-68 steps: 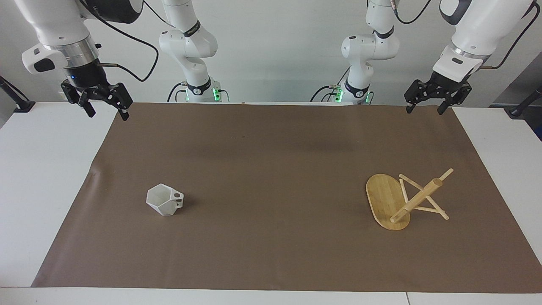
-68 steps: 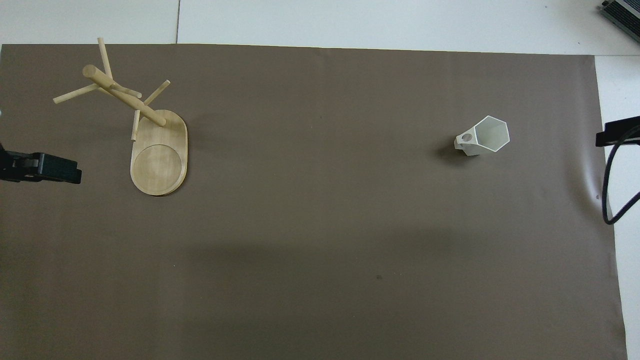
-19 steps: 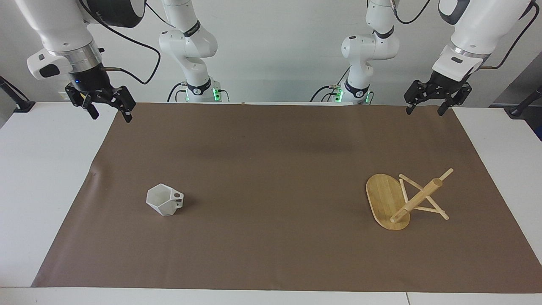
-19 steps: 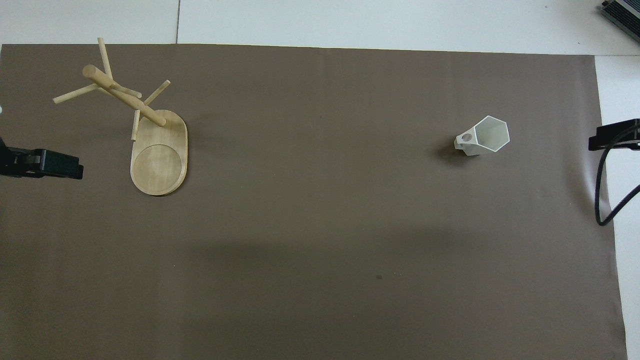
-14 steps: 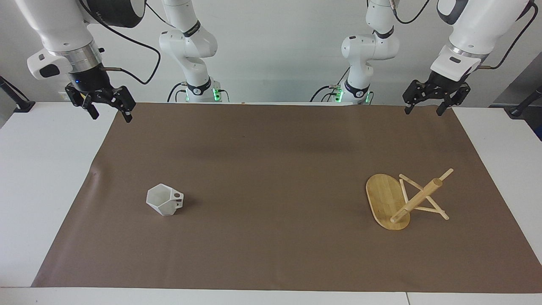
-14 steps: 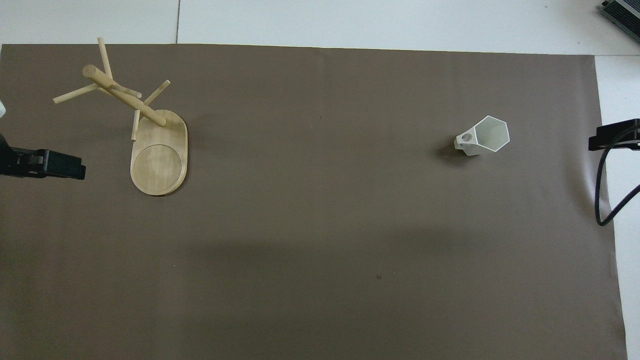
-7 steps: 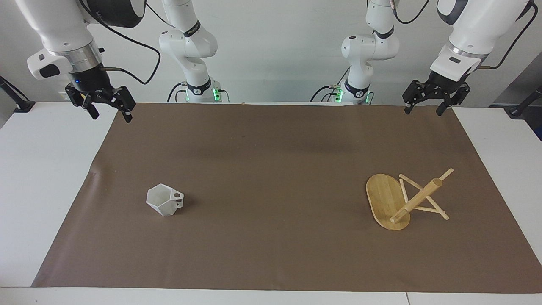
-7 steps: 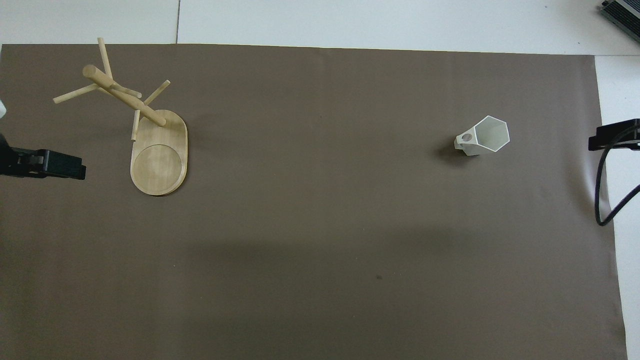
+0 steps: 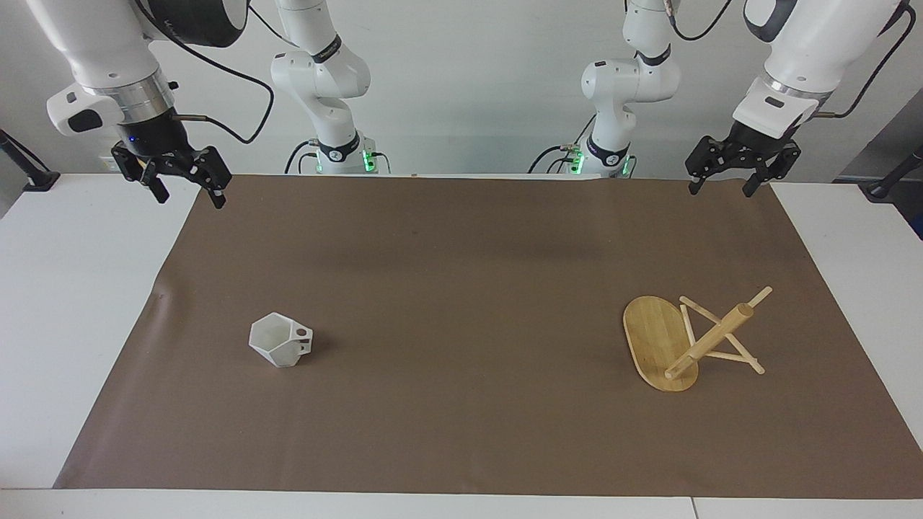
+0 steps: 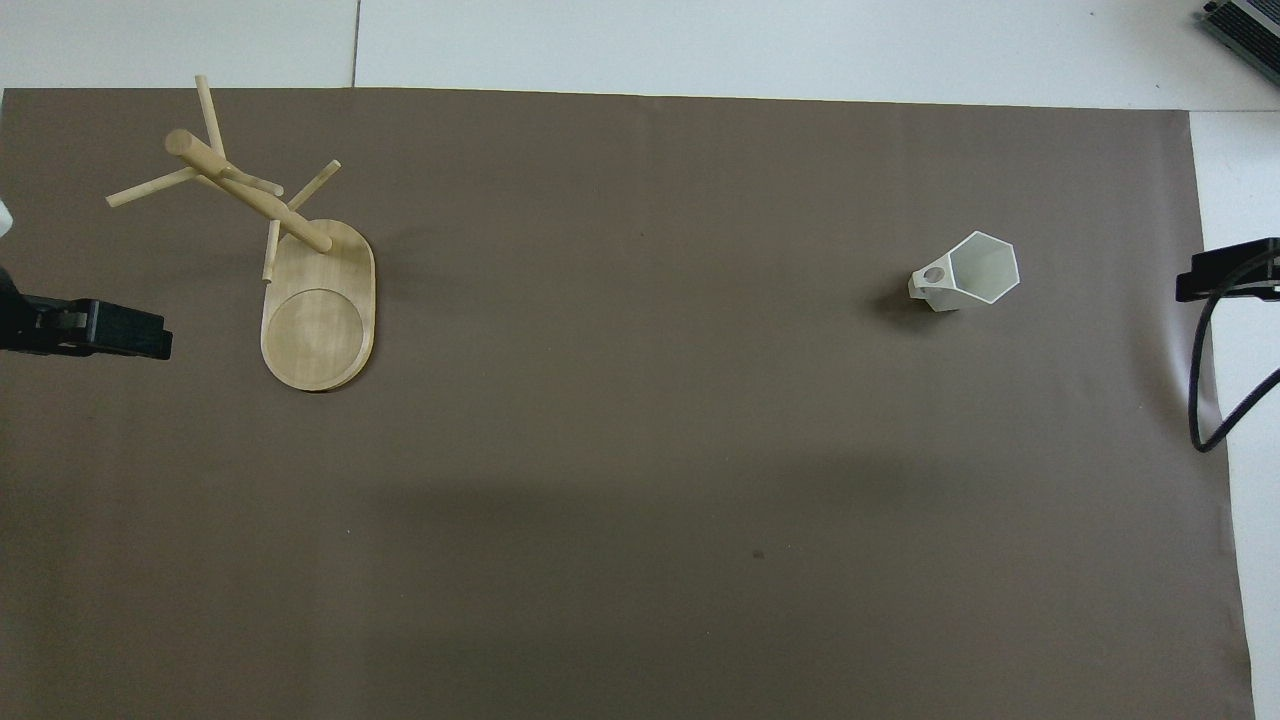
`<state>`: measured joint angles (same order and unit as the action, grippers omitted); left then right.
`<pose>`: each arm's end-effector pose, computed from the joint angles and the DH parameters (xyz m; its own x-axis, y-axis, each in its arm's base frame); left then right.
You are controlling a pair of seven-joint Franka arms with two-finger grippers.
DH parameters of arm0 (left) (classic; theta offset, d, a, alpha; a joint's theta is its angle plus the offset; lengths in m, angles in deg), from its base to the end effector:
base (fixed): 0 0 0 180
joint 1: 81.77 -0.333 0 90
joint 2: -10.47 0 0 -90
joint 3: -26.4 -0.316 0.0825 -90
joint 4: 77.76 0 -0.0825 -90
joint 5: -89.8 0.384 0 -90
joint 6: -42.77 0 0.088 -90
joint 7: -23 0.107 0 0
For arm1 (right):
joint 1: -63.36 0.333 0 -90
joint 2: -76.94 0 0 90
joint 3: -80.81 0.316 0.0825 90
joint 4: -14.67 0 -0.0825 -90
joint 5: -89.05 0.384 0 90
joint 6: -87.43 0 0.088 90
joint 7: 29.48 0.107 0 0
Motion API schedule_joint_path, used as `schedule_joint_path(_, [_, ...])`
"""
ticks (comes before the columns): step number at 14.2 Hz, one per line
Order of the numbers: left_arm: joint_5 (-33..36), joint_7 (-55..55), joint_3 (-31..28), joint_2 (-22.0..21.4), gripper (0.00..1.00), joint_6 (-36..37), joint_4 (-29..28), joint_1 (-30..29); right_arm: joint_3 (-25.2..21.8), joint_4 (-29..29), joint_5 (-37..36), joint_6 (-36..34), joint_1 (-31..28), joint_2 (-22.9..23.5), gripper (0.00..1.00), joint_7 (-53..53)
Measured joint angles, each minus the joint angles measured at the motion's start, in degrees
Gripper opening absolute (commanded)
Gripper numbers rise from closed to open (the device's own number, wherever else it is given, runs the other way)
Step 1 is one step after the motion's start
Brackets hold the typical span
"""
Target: Hang cup on rack
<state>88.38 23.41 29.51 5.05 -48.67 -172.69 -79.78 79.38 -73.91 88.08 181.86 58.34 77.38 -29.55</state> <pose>0.5247 -0.0509 0.6371 0.9949 -0.0953 0.0337 -0.0960 -0.9952 0.0194 0.5614 -0.0651 0.6392 0.9895 -0.1093 0.0943 -0.1114 -0.9936 0.0172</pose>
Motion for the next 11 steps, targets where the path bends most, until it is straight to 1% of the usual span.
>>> schedule_joint_path(3, [0.0,0.0,0.0,0.0,1.00,0.0,0.0,0.0,0.0,-0.4,0.0,2.0,0.1,0.0,1.00,0.0])
schedule_joint_path(7, [0.0,0.0,0.0,0.0,1.00,0.0,0.0,0.0,0.0,-5.6,3.8,10.9,0.2,0.7,1.00,-0.4])
schedule_joint_path(9, [0.0,0.0,0.1,0.0,1.00,0.0,0.0,0.0,0.0,-7.6,4.2,15.4,0.2,2.6,1.00,-2.0])
schedule_joint_path(11, [0.0,0.0,0.1,0.0,1.00,0.0,0.0,0.1,0.0,-8.5,4.2,20.2,0.2,5.8,1.00,-3.7])
